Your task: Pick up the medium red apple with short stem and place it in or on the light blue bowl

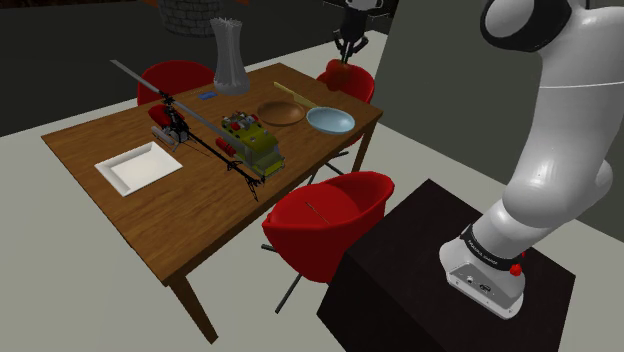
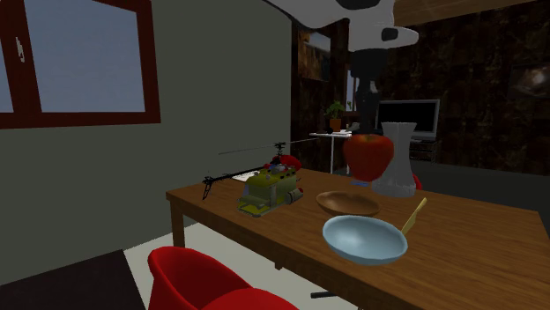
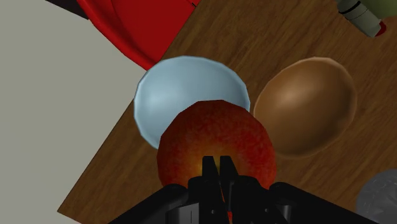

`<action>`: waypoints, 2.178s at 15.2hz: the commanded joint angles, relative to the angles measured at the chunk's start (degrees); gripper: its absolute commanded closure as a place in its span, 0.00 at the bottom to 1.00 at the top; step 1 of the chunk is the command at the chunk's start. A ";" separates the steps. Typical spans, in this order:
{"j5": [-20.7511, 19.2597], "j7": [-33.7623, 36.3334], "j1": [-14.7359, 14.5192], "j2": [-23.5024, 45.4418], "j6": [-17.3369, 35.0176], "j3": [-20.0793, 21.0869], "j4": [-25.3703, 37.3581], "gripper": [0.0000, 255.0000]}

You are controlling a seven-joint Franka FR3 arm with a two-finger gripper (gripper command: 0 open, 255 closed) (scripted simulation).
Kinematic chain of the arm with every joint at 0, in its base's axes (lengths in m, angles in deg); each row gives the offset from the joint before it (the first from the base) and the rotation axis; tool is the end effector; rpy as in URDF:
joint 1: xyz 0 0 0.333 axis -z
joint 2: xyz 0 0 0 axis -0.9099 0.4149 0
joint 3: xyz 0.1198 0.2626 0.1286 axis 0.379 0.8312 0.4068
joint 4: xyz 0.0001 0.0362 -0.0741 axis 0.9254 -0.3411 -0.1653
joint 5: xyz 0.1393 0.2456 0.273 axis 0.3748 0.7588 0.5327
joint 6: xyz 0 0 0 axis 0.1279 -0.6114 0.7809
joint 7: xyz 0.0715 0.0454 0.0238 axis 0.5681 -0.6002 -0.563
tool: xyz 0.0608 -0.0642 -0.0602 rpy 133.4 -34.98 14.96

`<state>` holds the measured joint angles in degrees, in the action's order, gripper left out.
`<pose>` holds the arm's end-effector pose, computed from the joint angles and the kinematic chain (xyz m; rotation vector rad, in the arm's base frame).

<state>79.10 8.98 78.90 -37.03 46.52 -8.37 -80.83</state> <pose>0.6950 -0.1446 0.4708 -2.8660 1.2028 -0.0513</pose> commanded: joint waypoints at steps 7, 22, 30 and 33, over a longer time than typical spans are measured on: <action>0.04 -0.30 0.16 0.47 5.87 -0.05 -5.38 1.00; 0.01 -0.46 0.15 3.47 15.81 -0.09 -12.32 1.00; 0.01 -0.47 0.15 3.81 16.52 -0.09 -12.69 1.00; 0.01 -0.47 0.15 3.81 16.52 -0.09 -12.70 0.00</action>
<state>79.11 8.51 79.05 -33.22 63.04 -8.46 -93.52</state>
